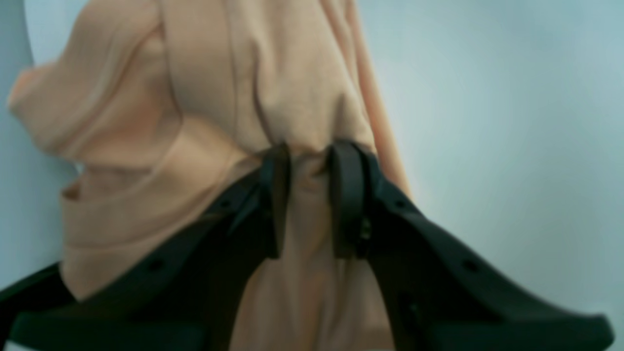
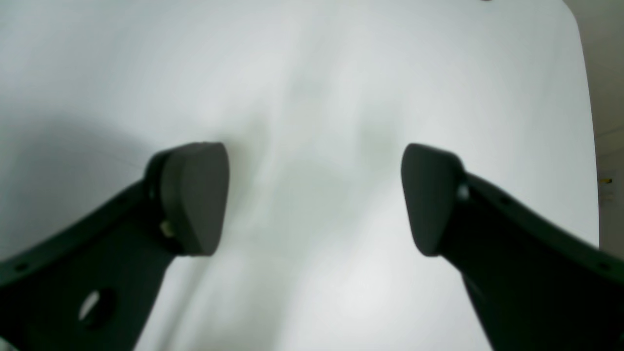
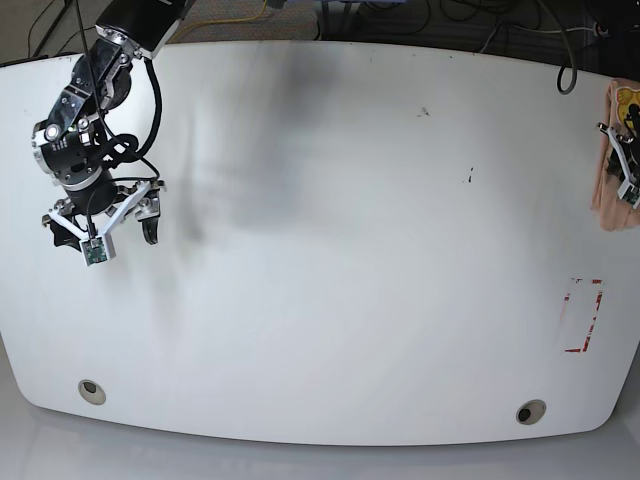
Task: Layout the t-shirt on the table in an organized manner, then fold the t-shirt properly
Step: 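Release the bundle and lift the left gripper away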
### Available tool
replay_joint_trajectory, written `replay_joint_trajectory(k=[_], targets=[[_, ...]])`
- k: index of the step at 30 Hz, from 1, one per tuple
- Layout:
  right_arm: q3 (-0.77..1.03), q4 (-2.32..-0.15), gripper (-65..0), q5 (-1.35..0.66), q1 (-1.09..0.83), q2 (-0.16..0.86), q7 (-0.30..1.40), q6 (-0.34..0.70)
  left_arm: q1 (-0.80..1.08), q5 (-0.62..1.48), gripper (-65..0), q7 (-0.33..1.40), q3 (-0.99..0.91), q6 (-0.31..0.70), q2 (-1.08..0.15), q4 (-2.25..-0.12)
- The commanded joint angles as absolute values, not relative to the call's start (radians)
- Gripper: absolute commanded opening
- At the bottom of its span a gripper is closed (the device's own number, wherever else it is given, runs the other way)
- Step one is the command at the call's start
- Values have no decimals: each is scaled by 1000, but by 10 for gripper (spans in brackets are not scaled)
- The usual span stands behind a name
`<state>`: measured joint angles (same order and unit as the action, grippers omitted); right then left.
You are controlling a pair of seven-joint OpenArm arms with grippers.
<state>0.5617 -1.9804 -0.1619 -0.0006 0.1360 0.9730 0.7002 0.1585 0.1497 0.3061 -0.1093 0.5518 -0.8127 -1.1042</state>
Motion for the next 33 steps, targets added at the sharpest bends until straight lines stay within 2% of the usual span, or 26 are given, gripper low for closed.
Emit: replay_joint_trajectory(k=[1,12,18,21,28,33], targets=[[562,-2002,-119,-173,13,148,949,698,125,151,-518,298,-116,549,-835,-1122],[559,-2003,-119,-162,25,153,941,698,-8,151,-517,338,-113,549,-783,-1253],[541,-2002,-119,-140,39,154,875,698,-148,151,-517,478,-113,550,-690,-1392],[509,-2000,-119,-77,38,154,820,698,-171,150,-517,495,-113,549,-638,-1452],[475,-1954,-125,99,4,97,570,698,-165,143,-518,400,-114,519,-503,-1550],[478,-1906,-209,159,-39,62,366,698,-84,127,-518,216,-116,406,-397,-1560]])
